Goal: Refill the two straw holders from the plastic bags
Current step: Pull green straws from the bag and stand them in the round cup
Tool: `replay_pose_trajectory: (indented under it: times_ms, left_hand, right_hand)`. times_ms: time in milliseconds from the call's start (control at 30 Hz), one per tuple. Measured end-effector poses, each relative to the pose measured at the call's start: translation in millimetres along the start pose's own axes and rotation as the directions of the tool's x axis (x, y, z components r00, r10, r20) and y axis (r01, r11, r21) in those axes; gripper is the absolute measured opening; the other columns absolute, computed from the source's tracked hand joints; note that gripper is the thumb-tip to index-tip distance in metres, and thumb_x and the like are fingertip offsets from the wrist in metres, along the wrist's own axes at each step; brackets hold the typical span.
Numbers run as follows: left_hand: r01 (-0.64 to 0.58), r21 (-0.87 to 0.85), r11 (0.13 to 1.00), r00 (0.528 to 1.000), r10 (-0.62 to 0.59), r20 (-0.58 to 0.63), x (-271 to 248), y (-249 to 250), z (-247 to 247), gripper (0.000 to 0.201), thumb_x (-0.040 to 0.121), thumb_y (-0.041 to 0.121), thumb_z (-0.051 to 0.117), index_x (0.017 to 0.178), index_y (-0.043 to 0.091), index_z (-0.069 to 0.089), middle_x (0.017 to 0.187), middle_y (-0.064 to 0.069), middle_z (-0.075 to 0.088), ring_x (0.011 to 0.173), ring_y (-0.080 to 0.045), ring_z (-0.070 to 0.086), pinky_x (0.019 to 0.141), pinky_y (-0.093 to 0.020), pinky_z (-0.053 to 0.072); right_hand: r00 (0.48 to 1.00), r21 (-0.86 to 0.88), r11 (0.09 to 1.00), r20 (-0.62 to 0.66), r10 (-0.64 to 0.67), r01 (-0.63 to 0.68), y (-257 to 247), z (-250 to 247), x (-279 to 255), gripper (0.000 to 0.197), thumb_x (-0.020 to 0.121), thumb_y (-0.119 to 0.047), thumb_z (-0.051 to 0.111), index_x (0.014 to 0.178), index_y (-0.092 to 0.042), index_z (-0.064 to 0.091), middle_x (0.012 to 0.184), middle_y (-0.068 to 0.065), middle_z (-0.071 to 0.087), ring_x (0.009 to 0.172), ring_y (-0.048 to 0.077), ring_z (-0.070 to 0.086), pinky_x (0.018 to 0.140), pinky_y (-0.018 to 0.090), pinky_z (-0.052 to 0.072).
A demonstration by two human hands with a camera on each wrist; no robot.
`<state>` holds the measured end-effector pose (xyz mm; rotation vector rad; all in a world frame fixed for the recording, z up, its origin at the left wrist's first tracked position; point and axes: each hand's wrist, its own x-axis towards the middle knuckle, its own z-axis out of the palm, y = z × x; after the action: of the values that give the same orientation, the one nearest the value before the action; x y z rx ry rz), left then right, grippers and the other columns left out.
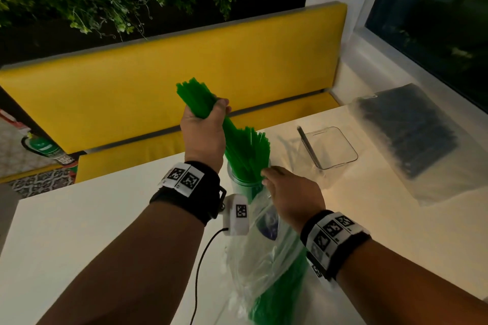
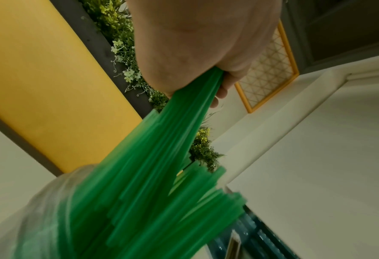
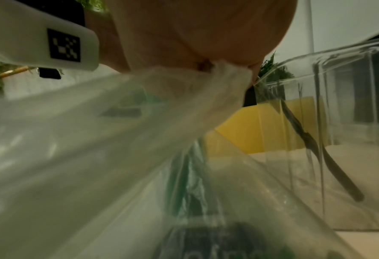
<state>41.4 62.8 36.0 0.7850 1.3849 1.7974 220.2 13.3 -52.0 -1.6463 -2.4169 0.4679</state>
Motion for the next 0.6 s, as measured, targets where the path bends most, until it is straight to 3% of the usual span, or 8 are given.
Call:
replay_pose_trajectory:
  times_ms: [100,200,300,400,467,533,567,600]
  left_hand:
    - [-0.017,0.173,0.985,0.997,0.003,0.082,-7.5,-14.0,-3.1,0.005,0.089,0.017,0.071,0.090,0.016,0.067,0.081,0.001,0.069,0.073,-0.015,0.064,0.069,-0.034,0.055]
    - [0.013,0.362,0.932,0.967,-0.104,0.232,-16.4,-40.4,-10.6,0.014,0.085,0.025,0.075,0.094,0.018,0.066,0.092,0.001,0.073,0.081,-0.014,0.069,0.077,-0.040,0.062]
    - [-0.036,0.518,0.855,0.924,-0.169,0.343,-14.0,-50.9,-24.2,0.045,0.069,0.046,0.082,0.106,0.028,0.061,0.110,-0.004,0.069,0.098,-0.017,0.070,0.083,-0.044,0.061]
    - [0.005,0.478,0.878,0.884,-0.227,0.409,-11.7,-37.7,-34.4,0.088,0.067,0.040,0.089,0.139,0.037,0.038,0.136,0.003,0.055,0.122,-0.012,0.057,0.097,-0.038,0.053]
    - [-0.097,0.462,0.882,0.903,-0.117,0.414,-12.8,-21.3,-35.0,0.099,0.074,0.039,0.085,0.149,0.042,0.020,0.151,0.005,0.035,0.136,-0.011,0.039,0.103,-0.036,0.042]
    - [-0.269,0.450,0.851,0.890,0.041,0.454,-16.2,-11.7,-27.1,0.093,0.083,0.046,0.074,0.153,0.037,0.015,0.159,0.007,0.024,0.145,-0.012,0.027,0.111,-0.036,0.032]
    - [-0.377,0.499,0.780,0.855,0.086,0.511,-17.6,-10.9,-21.5,0.087,0.086,0.052,0.067,0.154,0.034,0.016,0.160,0.008,0.021,0.148,-0.012,0.021,0.116,-0.036,0.027]
    - [-0.507,0.589,0.629,0.801,0.091,0.591,-18.9,-13.8,-15.7,0.082,0.088,0.056,0.061,0.154,0.030,0.020,0.161,0.005,0.022,0.149,-0.015,0.019,0.119,-0.038,0.023]
  right_hand:
    - [1.000,-0.008,1.000,-0.011,-0.009,0.009,-1.3,1.6,2.6,0.030,0.103,-0.037,0.037,0.129,-0.034,0.051,0.124,-0.009,0.063,0.086,0.022,0.068,0.065,0.031,0.050]
    - [1.000,-0.011,1.000,-0.013,-0.006,0.006,-2.1,0.7,3.9,0.029,0.103,-0.038,0.036,0.127,-0.034,0.051,0.121,-0.009,0.064,0.085,0.021,0.068,0.062,0.029,0.046]
    - [1.000,-0.020,1.000,-0.017,-0.013,0.013,-2.8,-0.7,3.4,0.026,0.102,-0.037,0.036,0.122,-0.034,0.052,0.116,-0.009,0.064,0.081,0.020,0.067,0.062,0.030,0.049]
    - [1.000,-0.027,1.000,-0.009,-0.008,0.007,-3.8,-3.1,2.7,0.023,0.102,-0.037,0.036,0.118,-0.032,0.053,0.112,-0.009,0.064,0.077,0.020,0.066,0.058,0.029,0.044]
    - [1.000,-0.025,1.000,0.002,-0.001,0.001,-4.1,-2.7,2.8,0.023,0.102,-0.036,0.036,0.118,-0.031,0.053,0.111,-0.008,0.063,0.077,0.021,0.066,0.057,0.028,0.041]
    - [1.000,-0.017,1.000,0.009,0.002,-0.002,-4.5,-2.2,3.9,0.023,0.102,-0.036,0.036,0.118,-0.031,0.053,0.112,-0.008,0.063,0.077,0.021,0.065,0.058,0.028,0.040]
    - [1.000,-0.013,1.000,0.009,0.003,-0.003,-4.4,-1.7,4.4,0.023,0.102,-0.036,0.036,0.117,-0.031,0.053,0.112,-0.008,0.063,0.077,0.021,0.065,0.058,0.028,0.042]
    - [1.000,-0.009,1.000,0.010,0.009,-0.009,-4.5,-2.1,4.3,0.023,0.102,-0.036,0.037,0.116,-0.031,0.054,0.111,-0.008,0.063,0.076,0.020,0.065,0.059,0.028,0.043]
